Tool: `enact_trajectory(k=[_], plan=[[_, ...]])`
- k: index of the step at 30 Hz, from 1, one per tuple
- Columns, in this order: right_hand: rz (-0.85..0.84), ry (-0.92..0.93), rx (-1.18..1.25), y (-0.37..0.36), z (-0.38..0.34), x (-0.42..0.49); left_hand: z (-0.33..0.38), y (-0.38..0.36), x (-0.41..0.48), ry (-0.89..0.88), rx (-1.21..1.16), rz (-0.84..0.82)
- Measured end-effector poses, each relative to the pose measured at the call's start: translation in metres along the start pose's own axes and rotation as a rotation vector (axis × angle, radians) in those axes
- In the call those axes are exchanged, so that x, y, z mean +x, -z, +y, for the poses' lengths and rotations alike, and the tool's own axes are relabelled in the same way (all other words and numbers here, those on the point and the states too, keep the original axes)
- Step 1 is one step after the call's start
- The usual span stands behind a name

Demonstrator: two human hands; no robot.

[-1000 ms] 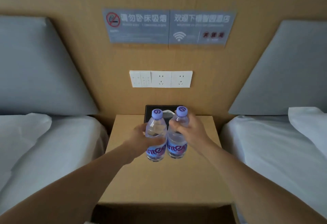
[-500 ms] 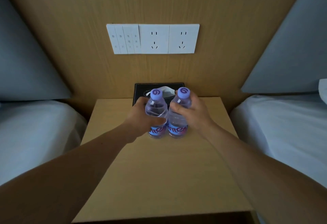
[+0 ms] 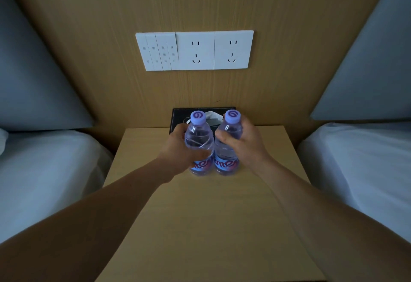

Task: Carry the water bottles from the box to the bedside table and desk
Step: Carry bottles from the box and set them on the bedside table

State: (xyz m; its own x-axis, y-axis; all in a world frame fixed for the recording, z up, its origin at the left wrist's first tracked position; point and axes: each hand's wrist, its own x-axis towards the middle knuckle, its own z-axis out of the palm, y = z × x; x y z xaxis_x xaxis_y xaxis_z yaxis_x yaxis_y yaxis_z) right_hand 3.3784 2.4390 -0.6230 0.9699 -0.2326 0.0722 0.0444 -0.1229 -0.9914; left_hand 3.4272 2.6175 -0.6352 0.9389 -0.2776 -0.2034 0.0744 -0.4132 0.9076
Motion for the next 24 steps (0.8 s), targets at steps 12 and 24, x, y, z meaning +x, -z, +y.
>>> enact_trajectory(k=[12,24], plan=[[-0.087,-0.195,-0.231,0.013,-0.048,-0.007,0.056,0.013,-0.019,0.077,0.314,-0.011],[-0.076,-0.189,-0.825,0.057,-0.255,-0.071,0.257,0.058,-0.119,-0.125,0.791,-0.152]])
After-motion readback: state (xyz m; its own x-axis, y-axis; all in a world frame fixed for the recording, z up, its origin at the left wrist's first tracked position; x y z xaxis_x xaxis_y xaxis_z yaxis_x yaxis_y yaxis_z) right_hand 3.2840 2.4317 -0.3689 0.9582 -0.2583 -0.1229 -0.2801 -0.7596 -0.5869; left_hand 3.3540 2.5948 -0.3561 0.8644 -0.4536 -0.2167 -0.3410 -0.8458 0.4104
